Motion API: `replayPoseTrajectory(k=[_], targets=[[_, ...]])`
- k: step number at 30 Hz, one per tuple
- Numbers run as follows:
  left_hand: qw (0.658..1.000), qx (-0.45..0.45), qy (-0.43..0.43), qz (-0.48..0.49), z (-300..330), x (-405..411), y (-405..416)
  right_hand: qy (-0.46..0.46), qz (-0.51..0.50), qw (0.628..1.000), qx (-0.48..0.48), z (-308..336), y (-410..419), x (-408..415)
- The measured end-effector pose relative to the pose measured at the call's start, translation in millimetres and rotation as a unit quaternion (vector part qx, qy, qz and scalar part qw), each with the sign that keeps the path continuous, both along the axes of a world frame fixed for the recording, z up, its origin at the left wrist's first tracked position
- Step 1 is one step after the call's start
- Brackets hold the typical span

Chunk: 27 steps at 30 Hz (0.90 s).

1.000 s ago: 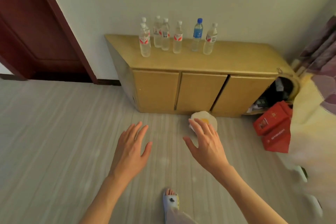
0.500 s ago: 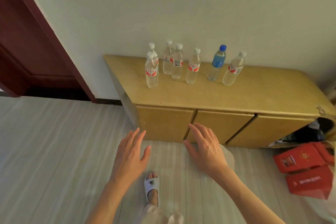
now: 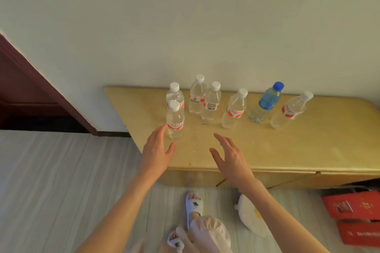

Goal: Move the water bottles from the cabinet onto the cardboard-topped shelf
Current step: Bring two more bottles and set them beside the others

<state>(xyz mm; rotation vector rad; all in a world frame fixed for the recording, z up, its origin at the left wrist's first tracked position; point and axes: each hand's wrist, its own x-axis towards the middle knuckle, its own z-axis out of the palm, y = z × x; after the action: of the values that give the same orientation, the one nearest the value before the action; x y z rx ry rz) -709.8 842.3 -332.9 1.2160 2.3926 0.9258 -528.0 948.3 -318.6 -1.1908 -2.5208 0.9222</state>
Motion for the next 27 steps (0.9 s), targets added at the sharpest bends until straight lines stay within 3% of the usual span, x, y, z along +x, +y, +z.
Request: replayPoseTrajectory(k=[5,13,23,27], targets=[[0.992,0.005,-0.107,0.065,-12,-39,67,0.029,0.018,0.998,-0.050,0,75,-86],[0.989,0.000,-0.143,0.033,-18,-70,101,-0.011,0.117,0.990,-0.079,-2,149,-205],[0.993,-0.021,-0.115,-0.007,-20,-124,91,-0.037,0.197,0.978,-0.050,-10,151,-216],[0.988,-0.010,-0.152,-0.030,-20,-139,83,-0.025,0.129,0.991,0.022,-14,134,-203]])
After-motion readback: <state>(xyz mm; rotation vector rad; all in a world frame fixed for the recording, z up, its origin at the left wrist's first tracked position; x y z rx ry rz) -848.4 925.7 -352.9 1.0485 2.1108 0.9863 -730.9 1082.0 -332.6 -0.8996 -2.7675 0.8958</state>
